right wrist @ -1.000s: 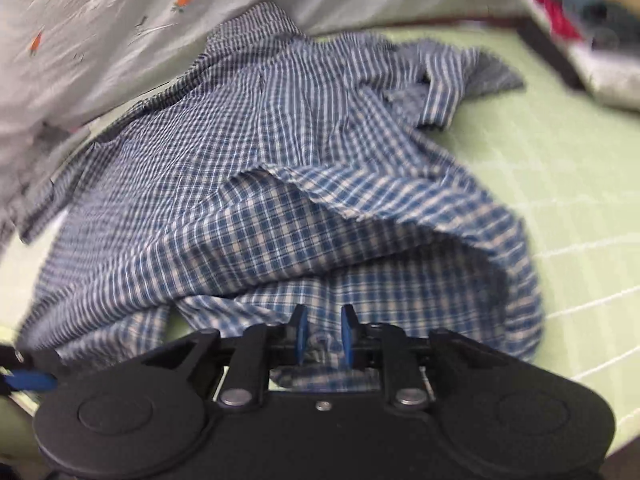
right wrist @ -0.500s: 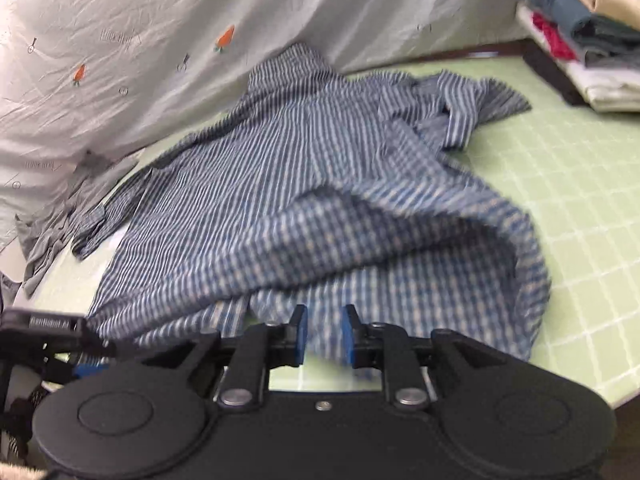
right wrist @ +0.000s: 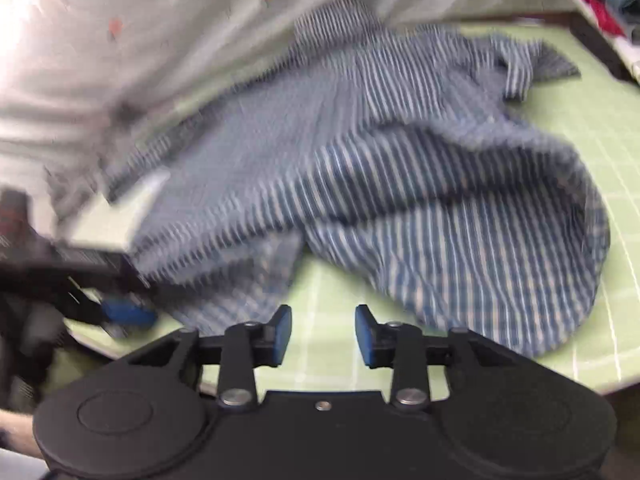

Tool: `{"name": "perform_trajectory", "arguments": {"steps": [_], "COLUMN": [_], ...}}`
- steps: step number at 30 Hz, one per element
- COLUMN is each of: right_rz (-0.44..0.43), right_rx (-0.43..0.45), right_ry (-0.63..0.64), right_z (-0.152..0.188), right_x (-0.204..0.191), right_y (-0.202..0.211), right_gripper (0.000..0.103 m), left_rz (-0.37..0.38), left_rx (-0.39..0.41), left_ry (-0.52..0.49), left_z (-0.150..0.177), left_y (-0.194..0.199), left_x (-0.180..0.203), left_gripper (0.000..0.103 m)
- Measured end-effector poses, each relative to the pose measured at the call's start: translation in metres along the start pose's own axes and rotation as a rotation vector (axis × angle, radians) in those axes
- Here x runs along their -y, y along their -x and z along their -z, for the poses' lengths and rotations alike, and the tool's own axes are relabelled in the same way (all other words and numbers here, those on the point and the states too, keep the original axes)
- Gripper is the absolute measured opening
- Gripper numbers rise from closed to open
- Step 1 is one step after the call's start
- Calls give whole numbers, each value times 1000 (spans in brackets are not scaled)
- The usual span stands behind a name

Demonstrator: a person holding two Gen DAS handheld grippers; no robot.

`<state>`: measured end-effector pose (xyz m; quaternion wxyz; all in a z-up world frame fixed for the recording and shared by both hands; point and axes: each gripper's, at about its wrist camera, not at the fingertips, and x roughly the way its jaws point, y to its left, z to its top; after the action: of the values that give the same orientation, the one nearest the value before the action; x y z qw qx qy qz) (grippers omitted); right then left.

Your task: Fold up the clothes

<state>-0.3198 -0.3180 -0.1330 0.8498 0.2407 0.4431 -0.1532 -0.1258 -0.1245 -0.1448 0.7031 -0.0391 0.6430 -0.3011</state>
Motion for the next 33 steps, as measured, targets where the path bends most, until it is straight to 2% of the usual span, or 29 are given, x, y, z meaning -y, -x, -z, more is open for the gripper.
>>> {"name": "perform_trajectory", "arguments": {"steps": [2,6,10,12,18,23,25,26,27,29,32,33], "right_rz": [77,167,191,186,127,27,-7,-43,-84,-167,-428,-475], "right_rx": [-16,38,133,168,104,51,38,38,39,40,132,140], "right_ry": [-27,-10,100,135,56,-54,-102,-142,-187,-278,-541,-614], "right_z": [1,-6,-15,-22,-39,-36,-29,-27,-24,-19,-4,3], "right_x": [5,12,4,1,15,27,31,35,38,46,69,74], "right_y": [-8,-6,0,0,-23,-27,-28,-26,-24,-20,-9,-10], "right_gripper": [32,32,32,36,35,31,22,11,2,2,2,2], "left_rz": [2,15,18,14,9,10,13,12,12,8,8,10], "left_rx": [0,5,7,10,15,25,28,29,30,30,30,29], "left_ry": [0,20,48,56,79,113,118,115,113,102,86,84], "left_z": [-1,-1,-2,-3,-5,-2,-2,-1,-1,0,2,3], "left_y": [0,-1,-2,-2,-1,2,2,2,2,1,2,1], "left_x": [0,-3,-5,-5,-6,-13,-13,-12,-12,-10,-9,-9], "left_gripper": [77,78,78,78,79,80,80,80,80,80,80,80]}}
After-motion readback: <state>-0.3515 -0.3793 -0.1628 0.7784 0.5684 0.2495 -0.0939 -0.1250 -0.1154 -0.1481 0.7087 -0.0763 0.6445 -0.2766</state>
